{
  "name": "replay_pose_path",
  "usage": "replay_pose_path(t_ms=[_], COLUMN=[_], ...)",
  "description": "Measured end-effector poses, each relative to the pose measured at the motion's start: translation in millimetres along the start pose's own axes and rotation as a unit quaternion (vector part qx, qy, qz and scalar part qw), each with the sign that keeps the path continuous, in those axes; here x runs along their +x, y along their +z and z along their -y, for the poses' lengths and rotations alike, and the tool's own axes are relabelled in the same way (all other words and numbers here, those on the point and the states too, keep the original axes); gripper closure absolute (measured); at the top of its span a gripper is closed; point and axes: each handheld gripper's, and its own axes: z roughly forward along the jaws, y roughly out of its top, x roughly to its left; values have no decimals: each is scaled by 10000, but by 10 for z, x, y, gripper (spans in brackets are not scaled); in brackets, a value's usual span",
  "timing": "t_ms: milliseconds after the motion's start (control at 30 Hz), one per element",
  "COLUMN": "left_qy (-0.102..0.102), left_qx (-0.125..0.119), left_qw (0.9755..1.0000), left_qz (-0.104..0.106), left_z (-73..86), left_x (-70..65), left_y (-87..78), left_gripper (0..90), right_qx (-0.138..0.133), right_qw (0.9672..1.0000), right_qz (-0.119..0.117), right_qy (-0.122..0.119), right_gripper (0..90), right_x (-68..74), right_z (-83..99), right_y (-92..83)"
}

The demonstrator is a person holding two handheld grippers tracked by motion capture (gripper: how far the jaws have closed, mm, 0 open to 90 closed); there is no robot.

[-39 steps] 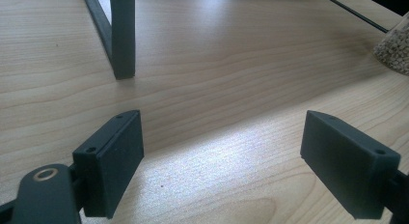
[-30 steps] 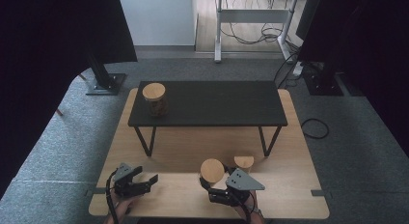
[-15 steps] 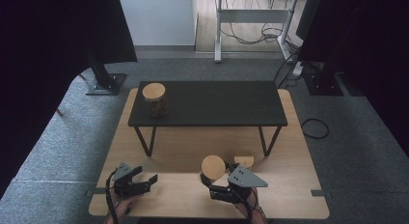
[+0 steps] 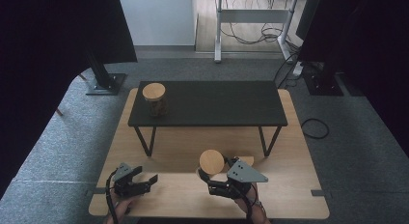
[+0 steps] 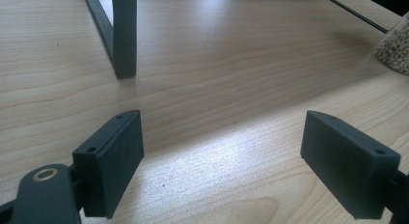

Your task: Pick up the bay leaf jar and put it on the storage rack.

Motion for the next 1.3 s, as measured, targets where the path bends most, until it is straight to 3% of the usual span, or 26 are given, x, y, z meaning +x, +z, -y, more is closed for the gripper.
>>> replay_pose_path(t_ms=[533, 1300], left_qy=[3, -22], left_qx=[16, 24], left_qw=[10000, 10000], left_qz=[-18, -8], left_z=[-1, -2], left_x=[-3, 1], left_y=[3, 7], left_gripper=[145, 146], right_qx=[-61, -322], right_qw=[9998, 9993], right_qz=[-137, -53], right_qy=[-119, -163], right_gripper=[250, 250], right_x=[-35, -108], right_z=[-126, -311], right_y=[-63, -126])
